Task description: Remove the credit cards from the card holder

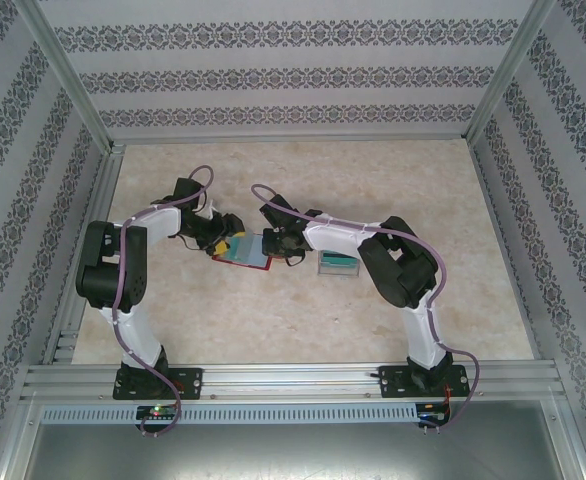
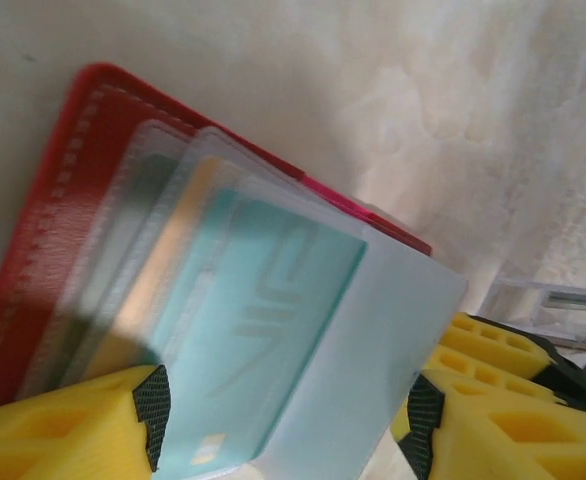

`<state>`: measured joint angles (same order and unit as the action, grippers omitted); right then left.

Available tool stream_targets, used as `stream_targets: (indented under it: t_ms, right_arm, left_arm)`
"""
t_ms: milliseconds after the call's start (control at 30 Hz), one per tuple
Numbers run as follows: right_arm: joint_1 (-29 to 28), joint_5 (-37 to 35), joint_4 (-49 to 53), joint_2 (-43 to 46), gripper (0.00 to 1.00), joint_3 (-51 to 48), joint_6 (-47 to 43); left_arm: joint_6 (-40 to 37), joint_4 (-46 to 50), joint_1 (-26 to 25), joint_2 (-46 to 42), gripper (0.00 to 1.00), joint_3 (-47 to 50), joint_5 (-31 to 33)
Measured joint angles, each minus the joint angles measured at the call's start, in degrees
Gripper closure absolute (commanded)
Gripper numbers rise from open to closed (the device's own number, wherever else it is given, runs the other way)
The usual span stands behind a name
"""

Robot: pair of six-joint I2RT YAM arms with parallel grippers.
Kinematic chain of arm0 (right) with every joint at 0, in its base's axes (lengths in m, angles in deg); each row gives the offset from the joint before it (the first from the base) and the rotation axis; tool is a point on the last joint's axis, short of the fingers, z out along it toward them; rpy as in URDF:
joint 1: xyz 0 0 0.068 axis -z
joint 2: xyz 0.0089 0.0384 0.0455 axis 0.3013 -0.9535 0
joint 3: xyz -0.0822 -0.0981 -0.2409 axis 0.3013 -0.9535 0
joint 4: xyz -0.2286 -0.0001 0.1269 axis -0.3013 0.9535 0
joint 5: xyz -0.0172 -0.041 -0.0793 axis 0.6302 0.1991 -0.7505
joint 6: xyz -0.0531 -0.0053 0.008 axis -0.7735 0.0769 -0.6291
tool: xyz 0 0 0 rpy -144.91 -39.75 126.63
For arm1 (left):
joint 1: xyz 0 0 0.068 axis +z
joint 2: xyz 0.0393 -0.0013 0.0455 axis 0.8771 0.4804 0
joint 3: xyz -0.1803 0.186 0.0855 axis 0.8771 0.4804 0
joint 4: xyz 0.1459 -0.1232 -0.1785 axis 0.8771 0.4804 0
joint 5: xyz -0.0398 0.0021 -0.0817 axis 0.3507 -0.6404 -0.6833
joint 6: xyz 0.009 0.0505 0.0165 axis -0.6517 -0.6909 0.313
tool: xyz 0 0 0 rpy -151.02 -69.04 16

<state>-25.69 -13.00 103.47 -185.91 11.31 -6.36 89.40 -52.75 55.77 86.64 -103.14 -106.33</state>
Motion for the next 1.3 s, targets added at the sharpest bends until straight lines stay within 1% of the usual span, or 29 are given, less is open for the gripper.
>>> stream_targets:
  t_ms: [233,433,633,767,867,933,1000,1067,1100,1167,1200,1300]
  right_arm:
    - [0.00,1.05,-1.01,-0.15,0.73,0.00,0.07]
    - [0.33,1.27,-2.69,0.13,0.72,-1.09,0.76]
    - [1.53,1.90,-6.25,3.08,0.71,-6.05,2.86]
    - [2.62,1.86,-6.43,5.25,0.71,-7.98,3.39]
    - [2.97,1.79,-6.78,6.54,0.71,-8.02,3.50]
    - [2.91,1.66,-7.34,7.43,0.71,-8.13,3.85]
    - [2.58,1.44,-7.69,8.48,0.72,-8.20,4.28]
    - [2.19,1.49,-8.39,9.33,0.72,-8.17,4.39]
    - [2.05,1.88,-8.83,9.55,0.73,-8.09,4.46]
    - [1.70,2.93,-9.49,9.42,0.76,-7.45,4.68]
    - [1.70,3.78,-9.66,9.09,0.77,-6.84,4.92]
    - [1.31,6.12,-10.80,6.99,0.77,-4.02,5.81]
  left_arm:
    - [0.04,-1.55,-1.86,0.00,0.28,0.00,-3.15]
    - [0.28,-3.08,-3.21,0.00,0.28,0.00,-5.31]
    - [1.16,-4.59,-5.84,-0.04,0.28,0.00,-7.28]
    - [1.36,-4.59,-6.08,-0.46,0.29,0.00,-6.86]
    - [1.36,-4.52,-5.20,-1.86,0.30,0.00,-5.60]
    - [1.40,-4.46,-3.82,-3.08,0.34,0.00,-4.66]
    - [1.46,-4.44,-1.84,-4.11,0.41,0.00,-3.48]
    - [1.53,-4.39,-0.35,-4.35,0.54,0.00,-2.34]
    - [1.51,-4.26,0.24,-4.17,0.62,0.00,-1.55]
    - [1.51,-3.98,0.68,-3.54,0.73,-0.04,-0.37]
    - [1.29,-3.87,0.68,-2.95,0.77,-0.09,0.15]
    - [1.01,-3.19,0.66,-0.46,0.82,-0.44,1.22]
